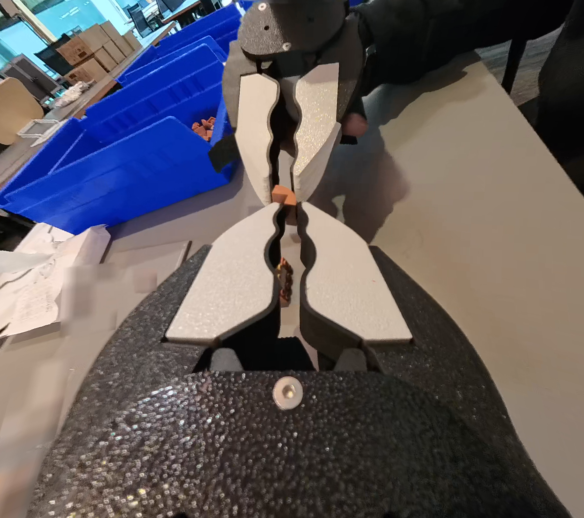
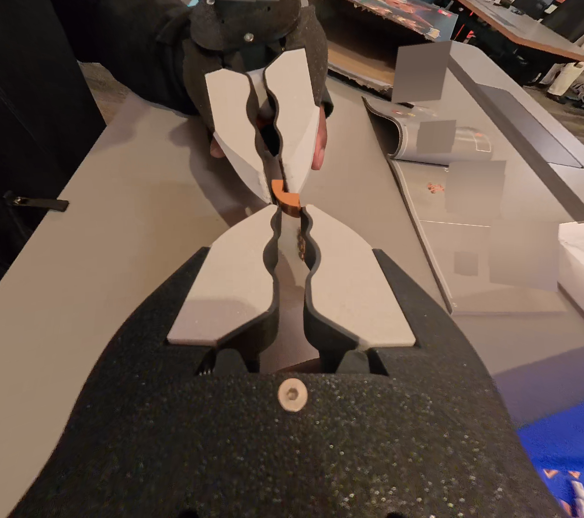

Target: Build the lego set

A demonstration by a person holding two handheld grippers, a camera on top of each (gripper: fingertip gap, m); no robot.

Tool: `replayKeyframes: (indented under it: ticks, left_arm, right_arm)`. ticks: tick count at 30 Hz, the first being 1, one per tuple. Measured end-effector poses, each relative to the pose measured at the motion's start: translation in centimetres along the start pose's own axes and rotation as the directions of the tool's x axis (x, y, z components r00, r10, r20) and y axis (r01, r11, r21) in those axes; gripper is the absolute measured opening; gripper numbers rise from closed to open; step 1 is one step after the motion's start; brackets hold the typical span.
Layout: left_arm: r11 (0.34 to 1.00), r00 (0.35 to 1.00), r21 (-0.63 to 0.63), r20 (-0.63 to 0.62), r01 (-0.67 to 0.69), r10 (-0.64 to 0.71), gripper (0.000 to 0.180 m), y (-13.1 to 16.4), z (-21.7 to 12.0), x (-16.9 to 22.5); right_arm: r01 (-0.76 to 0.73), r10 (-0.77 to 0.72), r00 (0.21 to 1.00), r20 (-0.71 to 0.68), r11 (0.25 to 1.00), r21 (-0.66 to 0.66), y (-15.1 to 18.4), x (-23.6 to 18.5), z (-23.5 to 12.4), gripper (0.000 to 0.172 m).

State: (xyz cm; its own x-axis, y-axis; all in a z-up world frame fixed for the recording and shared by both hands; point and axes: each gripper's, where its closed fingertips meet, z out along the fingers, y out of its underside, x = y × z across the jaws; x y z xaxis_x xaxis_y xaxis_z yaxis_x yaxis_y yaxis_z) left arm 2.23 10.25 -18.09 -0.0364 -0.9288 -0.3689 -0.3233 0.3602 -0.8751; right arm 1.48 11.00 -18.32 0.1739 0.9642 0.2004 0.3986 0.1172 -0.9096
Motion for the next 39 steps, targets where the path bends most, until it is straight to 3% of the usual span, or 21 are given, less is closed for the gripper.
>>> replayKeyframes:
  ticks: [4,7,10,14,16,18,24,26,28,31,34,36,39]
  left_arm:
    - [0.993,0.993,-0.028,-0.009,0.114,-0.115,0.006,0.4,0.0,-0.4]
    - [0.947,0.947,-0.011,-0.013,0.32,-0.32,0.006,0.4,-0.3,-1.4]
    - [0.825,0.824,0.018,-0.052,0.565,-0.564,0.006,0.7,-0.9,-2.4]
    - [0.617,0.614,0.038,-0.158,0.786,-0.773,0.006,1.0,-1.2,-3.0]
    - [0.535,0.526,0.014,-0.204,0.845,-0.825,0.006,1.2,-1.1,-2.7]
    - [0.499,0.484,-0.015,-0.221,0.867,-0.847,0.006,1.5,-1.0,-2.3]
    - [0.501,0.47,-0.05,-0.277,0.864,-0.838,0.006,0.9,-0.7,-1.4]
    - [0.522,0.489,-0.049,-0.282,0.852,-0.825,0.006,0.8,-0.6,-1.2]
    - [0.586,0.552,-0.05,-0.281,0.809,-0.785,0.012,0.8,-0.6,-1.2]
    - [0.754,0.74,-0.069,-0.156,0.653,-0.655,0.033,2.3,-0.8,-2.0]
    - [0.898,0.911,-0.167,0.007,0.408,-0.412,0.047,4.8,-1.0,-3.2]
    - [0.926,0.962,-0.265,0.039,0.27,-0.27,0.048,6.4,-0.8,-3.1]
    - [0.915,0.982,-0.362,0.02,0.18,-0.185,0.045,7.7,-0.1,-2.3]
  right_arm:
    - [0.023,-0.024,0.998,-0.055,1.0,-0.01,0.3,0.7,0.2,0.015]
    - [0.139,-0.148,0.974,-0.169,0.988,-0.066,0.9,2.0,0.2,0.025]
    - [0.291,-0.307,0.903,-0.3,0.952,-0.099,0.6,3.1,0.0,0.026]
    - [0.467,-0.487,0.783,-0.387,0.871,-0.15,0.0,3.1,0.3,0.027]
    - [0.507,-0.524,0.746,-0.41,0.847,-0.161,-0.5,3.0,0.6,0.027]
    - [0.519,-0.54,0.734,-0.411,0.837,-0.173,-0.6,2.9,1.0,0.028]
    - [0.531,-0.564,0.734,-0.378,0.824,-0.198,-0.1,2.3,1.9,0.02]
    - [0.519,-0.555,0.744,-0.371,0.831,-0.2,0.0,2.2,1.9,0.017]
    - [0.463,-0.497,0.787,-0.365,0.867,-0.183,0.1,2.4,1.7,0.017]
    - [0.336,-0.366,0.86,-0.356,0.931,-0.146,0.6,3.3,0.9,0.017]
    - [0.179,-0.206,0.935,-0.289,0.977,-0.116,1.7,3.5,0.3,0.017]
    - [0.092,-0.118,0.961,-0.25,0.99,-0.111,2.2,3.4,0.2,0.017]
    - [0.019,-0.042,0.977,-0.209,0.994,-0.112,2.5,3.0,0.4,0.017]
